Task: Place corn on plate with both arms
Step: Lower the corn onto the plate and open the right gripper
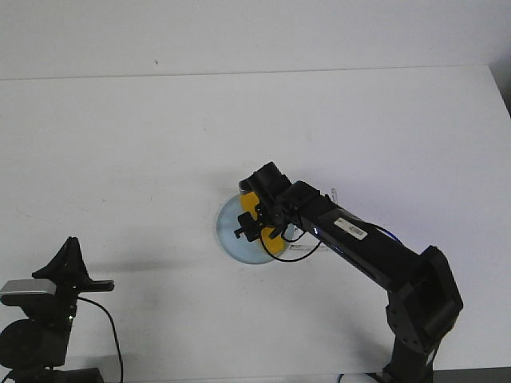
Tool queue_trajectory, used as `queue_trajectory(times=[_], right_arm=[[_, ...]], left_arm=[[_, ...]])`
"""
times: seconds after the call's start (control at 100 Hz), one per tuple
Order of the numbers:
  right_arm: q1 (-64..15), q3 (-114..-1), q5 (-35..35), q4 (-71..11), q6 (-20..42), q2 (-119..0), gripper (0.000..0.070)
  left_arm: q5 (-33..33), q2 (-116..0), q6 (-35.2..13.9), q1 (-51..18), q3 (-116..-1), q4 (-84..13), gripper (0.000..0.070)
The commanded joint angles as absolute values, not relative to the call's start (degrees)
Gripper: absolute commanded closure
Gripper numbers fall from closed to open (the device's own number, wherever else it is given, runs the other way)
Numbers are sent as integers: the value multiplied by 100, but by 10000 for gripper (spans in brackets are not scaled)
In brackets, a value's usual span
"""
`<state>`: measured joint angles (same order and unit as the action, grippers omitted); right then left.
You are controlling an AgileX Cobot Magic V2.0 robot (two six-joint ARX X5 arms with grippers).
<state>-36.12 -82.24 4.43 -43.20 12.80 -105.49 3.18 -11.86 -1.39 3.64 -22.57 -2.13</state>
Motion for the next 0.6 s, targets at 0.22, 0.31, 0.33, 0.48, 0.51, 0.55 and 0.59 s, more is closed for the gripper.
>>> queue_trajectory(times=[0.22,0.31,0.33,0.48,0.51,0.55,0.59], right_arm=[[-3712,-8289,349,-4320,1367,-10447,191],[-3712,-8289,71,-4250,1358,-10230,191],[-3712,-8289,8,-4235,1350,-10191,191],[-3706,-8278,-569,-4093,1120,-9843,194],[-3697,-8272,-666,-4053,1009,-9780,197],[-3671,-8243,-794,-3981,840,-9673,205],[-3638,-8211,-867,-3924,714,-9581,209]], left_arm=[[318,-1175,-86,386,-2294,-132,699],[318,-1175,-86,386,-2294,-132,699],[318,-1175,-86,386,-2294,-132,699],[318,-1175,-86,386,-2294,-132,699],[318,-1175,-86,386,-2294,-132,699],[318,-1175,-86,386,-2294,-132,699],[318,-1175,-86,386,-2294,-132,699]])
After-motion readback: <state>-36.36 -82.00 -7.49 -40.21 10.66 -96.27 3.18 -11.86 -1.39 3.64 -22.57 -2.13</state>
